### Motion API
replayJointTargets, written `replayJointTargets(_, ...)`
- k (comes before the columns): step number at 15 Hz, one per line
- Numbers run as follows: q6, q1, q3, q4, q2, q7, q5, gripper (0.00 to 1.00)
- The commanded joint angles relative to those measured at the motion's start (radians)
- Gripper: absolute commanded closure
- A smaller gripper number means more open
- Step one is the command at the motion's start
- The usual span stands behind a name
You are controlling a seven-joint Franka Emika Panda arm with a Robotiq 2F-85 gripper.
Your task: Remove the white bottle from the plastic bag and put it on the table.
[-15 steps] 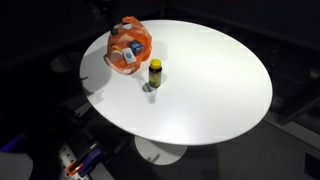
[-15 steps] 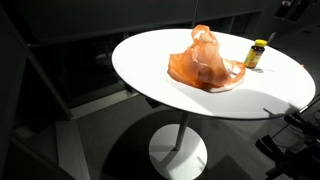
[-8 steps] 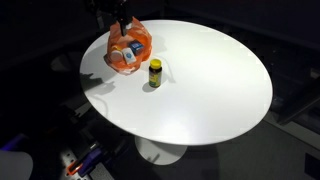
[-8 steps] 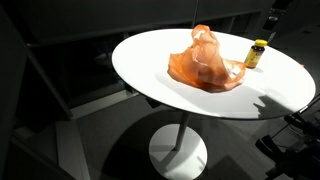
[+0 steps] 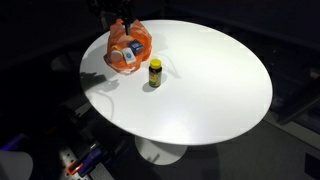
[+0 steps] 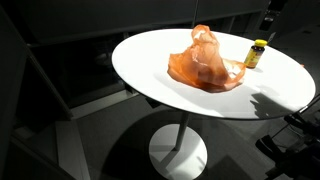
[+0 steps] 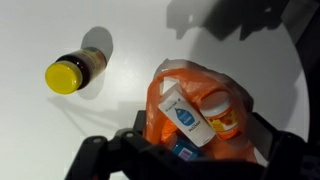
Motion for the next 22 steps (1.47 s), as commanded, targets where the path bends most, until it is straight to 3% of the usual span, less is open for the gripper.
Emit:
replayJointTargets(1, 0.047, 0.005, 0.003, 0.000, 0.039, -0.090, -0.004, 0.00)
replayJointTargets(6, 0.121, 0.021, 0.008, 0.005, 0.123, -0.348, 0.012, 0.00)
replayJointTargets(11, 0.124, 0.012, 0.031, 0.026, 0.195, -0.589, -0.006, 0.00)
replayJointTargets(17, 0.121, 0.005, 0.042, 0.012, 0.198, -0.573, 0.001, 0.00)
replayJointTargets(22, 0.205, -0.004, 0.042, 0.036, 0.264, -0.581, 0.015, 0.00)
